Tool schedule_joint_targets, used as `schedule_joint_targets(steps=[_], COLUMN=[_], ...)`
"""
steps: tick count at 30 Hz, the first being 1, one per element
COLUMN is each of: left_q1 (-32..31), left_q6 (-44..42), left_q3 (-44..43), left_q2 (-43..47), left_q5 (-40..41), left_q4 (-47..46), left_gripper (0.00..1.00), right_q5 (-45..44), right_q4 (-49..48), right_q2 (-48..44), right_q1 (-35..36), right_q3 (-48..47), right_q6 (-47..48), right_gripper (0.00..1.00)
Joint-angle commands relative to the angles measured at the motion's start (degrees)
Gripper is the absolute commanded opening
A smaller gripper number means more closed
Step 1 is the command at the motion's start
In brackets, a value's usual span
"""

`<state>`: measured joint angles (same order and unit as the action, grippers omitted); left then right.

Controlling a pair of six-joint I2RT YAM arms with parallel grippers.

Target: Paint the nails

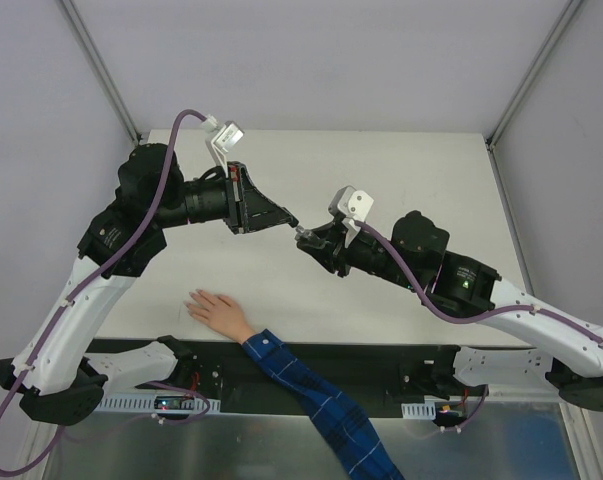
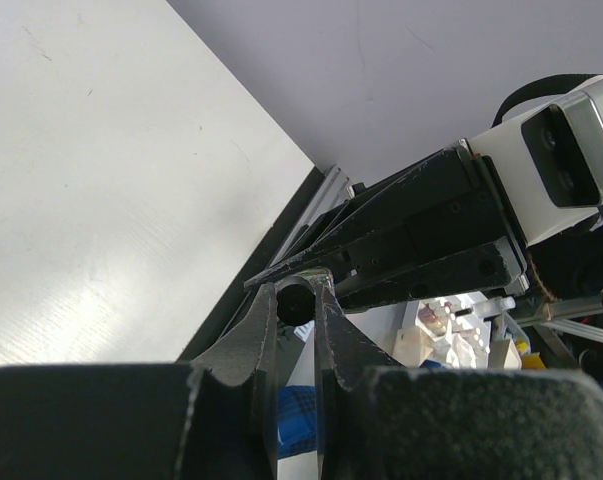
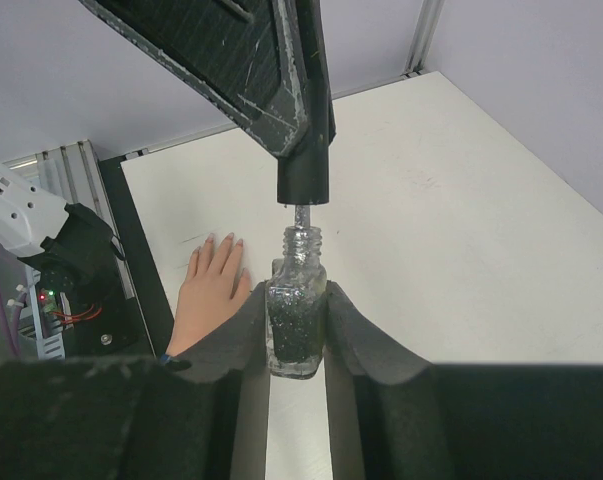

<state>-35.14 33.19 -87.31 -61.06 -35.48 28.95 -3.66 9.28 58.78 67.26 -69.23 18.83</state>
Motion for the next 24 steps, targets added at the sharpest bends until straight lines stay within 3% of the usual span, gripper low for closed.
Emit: schedule_joint_targets(steps=[1,24], left_q1=[0.5,0.5], left_q6=[0.1,0.2], left_q3=[-2.3,-3.2], left_q2=[1.4,1.7], left_q5=[-1.0,-1.6], left_q4=[-2.4,-2.3], left_gripper=[0.00,0.00], right_q5=[-0.3,-0.3], right_q4=[-2.8,-3.0], right_q2=[-0.2,0.0], right_q1=[-0.1,-0.2], right_q3=[-2.0,-1.8], right_q6=[-0.8,-1.0], right_gripper=[0.00,0.00])
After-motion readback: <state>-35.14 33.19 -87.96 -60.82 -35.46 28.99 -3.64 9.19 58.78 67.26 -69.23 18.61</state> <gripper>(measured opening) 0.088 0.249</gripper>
